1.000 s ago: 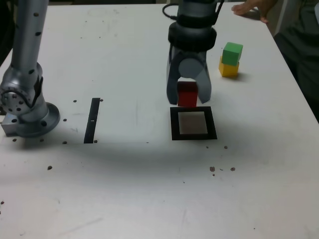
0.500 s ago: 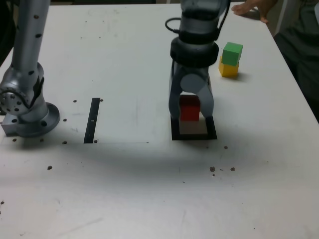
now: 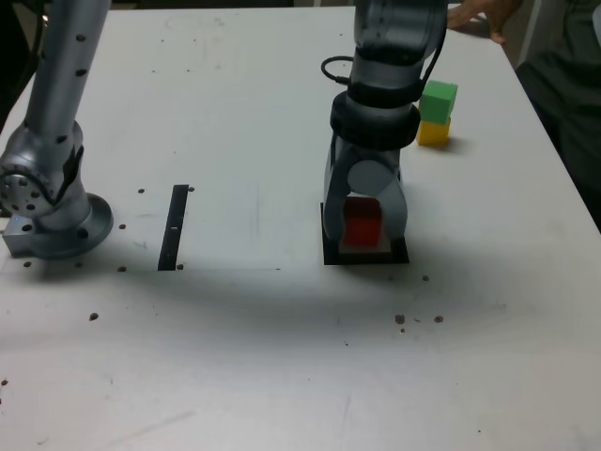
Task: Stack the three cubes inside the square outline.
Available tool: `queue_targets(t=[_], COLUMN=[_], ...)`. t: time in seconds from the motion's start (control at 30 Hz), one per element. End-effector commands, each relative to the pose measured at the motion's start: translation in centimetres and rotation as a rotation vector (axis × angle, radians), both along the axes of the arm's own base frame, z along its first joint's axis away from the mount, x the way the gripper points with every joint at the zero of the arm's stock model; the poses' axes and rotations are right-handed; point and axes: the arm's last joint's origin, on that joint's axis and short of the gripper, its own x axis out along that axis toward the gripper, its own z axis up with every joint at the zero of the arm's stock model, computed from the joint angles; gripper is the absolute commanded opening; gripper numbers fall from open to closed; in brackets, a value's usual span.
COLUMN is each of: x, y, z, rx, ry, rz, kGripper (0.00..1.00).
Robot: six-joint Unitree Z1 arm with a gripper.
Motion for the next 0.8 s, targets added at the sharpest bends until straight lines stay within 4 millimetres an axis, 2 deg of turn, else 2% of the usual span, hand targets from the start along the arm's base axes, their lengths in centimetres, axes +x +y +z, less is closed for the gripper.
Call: queue_targets(t=[0.0, 0.17, 0.2, 0.27, 0.57, 0.77], x=[0.2, 0.0, 0.0, -0.1, -0.6, -1.6], y=[-0.1, -0.1, -0.1, -0.1, 0.0, 0.9], z=[-0.1, -0.4, -0.4, -0.4, 0.2, 1.9], rx=[-0.003, -0.007, -0.008, -0.007, 0.005, 0.071], ry=[-0.001, 0.006, 0.007, 0.004, -0.014, -0.016], rz=[-0.002, -0.007, -0.007, -0.007, -0.004, 0.014], kGripper=[0.33, 0.90, 0.96, 0.99, 1.00, 0.99])
